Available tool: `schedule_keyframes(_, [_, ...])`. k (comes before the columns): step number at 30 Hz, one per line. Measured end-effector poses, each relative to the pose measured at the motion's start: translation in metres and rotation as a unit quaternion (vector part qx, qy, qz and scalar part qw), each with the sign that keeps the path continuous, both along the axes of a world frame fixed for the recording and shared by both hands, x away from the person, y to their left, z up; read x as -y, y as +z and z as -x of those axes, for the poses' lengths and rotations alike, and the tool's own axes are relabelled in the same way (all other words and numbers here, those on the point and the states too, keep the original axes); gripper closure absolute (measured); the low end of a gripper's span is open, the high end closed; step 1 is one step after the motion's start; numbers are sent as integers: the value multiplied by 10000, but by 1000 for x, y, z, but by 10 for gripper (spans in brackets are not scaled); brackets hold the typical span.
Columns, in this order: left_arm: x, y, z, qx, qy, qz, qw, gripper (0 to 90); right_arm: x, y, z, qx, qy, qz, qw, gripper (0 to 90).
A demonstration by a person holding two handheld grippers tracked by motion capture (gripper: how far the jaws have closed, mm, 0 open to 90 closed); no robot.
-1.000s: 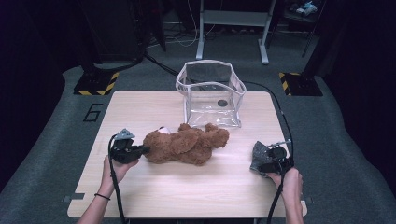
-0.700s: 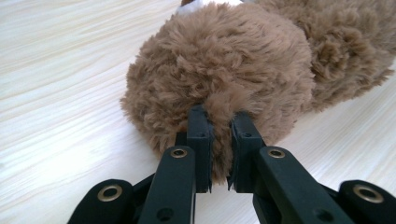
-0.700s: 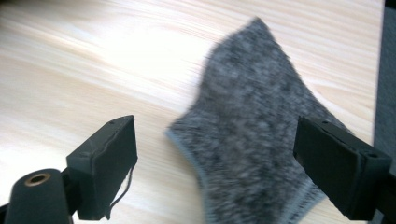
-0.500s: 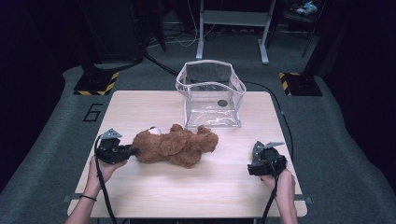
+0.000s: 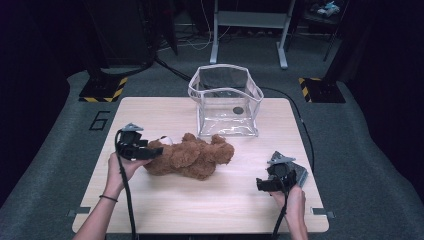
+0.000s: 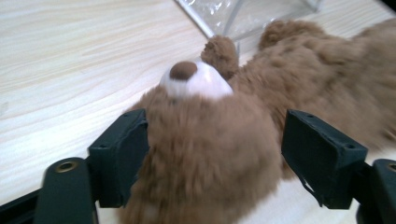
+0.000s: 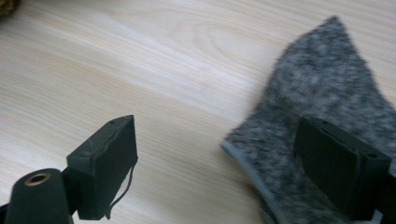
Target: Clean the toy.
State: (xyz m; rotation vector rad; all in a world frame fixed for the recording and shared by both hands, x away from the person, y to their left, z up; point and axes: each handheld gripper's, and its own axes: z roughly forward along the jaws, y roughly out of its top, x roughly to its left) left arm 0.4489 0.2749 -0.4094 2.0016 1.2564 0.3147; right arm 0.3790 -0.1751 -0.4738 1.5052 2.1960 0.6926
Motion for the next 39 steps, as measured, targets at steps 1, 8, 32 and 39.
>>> schedule_keyframes(1, [5, -1, -7, -9, 84, -66, 9999, 213, -4, -3, 0, 9, 7, 10, 10000, 127])
schedule_keyframes(8, [23, -14, -36, -565, 71, -596, 9966, 219, -21, -19, -2, -38, 181, 40, 9998, 133])
schedule_keyframes(32, [7, -31, 14, 162, -340, -902, 9952, 552, -16, -27, 5, -189, 174, -23, 9997, 145])
schedule_keyframes(39, [-16, -30, 4, 174, -254, -905, 9954, 548, -17, -26, 1, -151, 231, -19, 9996, 144])
